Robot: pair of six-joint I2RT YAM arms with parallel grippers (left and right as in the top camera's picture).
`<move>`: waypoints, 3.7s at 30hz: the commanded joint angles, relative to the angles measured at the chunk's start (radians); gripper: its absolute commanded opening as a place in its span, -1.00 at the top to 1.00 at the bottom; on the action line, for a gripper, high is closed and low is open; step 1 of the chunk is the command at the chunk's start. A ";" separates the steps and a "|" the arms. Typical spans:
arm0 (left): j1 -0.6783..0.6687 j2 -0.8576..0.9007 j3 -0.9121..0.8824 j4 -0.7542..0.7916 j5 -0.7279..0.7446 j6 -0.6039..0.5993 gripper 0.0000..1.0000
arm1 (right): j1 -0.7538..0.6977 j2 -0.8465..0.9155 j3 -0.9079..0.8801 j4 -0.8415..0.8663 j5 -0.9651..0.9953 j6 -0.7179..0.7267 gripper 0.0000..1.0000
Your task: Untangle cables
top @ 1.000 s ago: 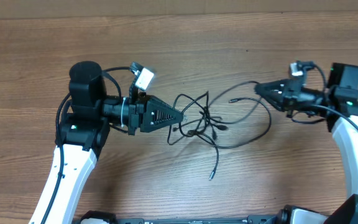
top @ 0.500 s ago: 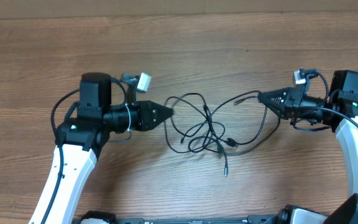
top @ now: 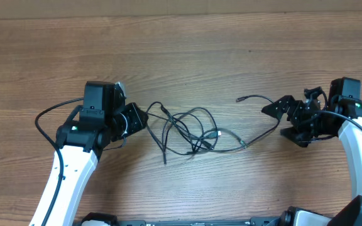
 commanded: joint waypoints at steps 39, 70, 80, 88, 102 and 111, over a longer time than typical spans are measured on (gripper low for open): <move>-0.103 0.549 0.009 0.040 0.123 -0.214 -0.51 | 0.164 -0.016 0.003 0.064 0.059 -0.004 -1.00; -0.010 0.449 0.023 0.151 0.276 -0.185 0.21 | 0.164 -0.016 0.003 0.052 0.085 -0.004 -1.00; -0.105 0.449 0.021 0.198 0.117 -0.180 0.92 | 0.164 -0.016 0.003 0.052 0.085 -0.004 -1.00; -0.090 0.435 0.087 0.237 0.258 -0.040 0.91 | 0.164 -0.016 0.003 0.010 0.072 -0.106 -0.92; -0.094 0.124 0.270 0.225 0.625 0.376 0.91 | 0.164 -0.016 0.003 0.017 -0.407 -0.406 -1.00; -0.122 0.053 0.269 0.033 0.702 0.626 0.92 | 0.168 -0.016 0.003 0.166 -0.538 -0.219 -1.00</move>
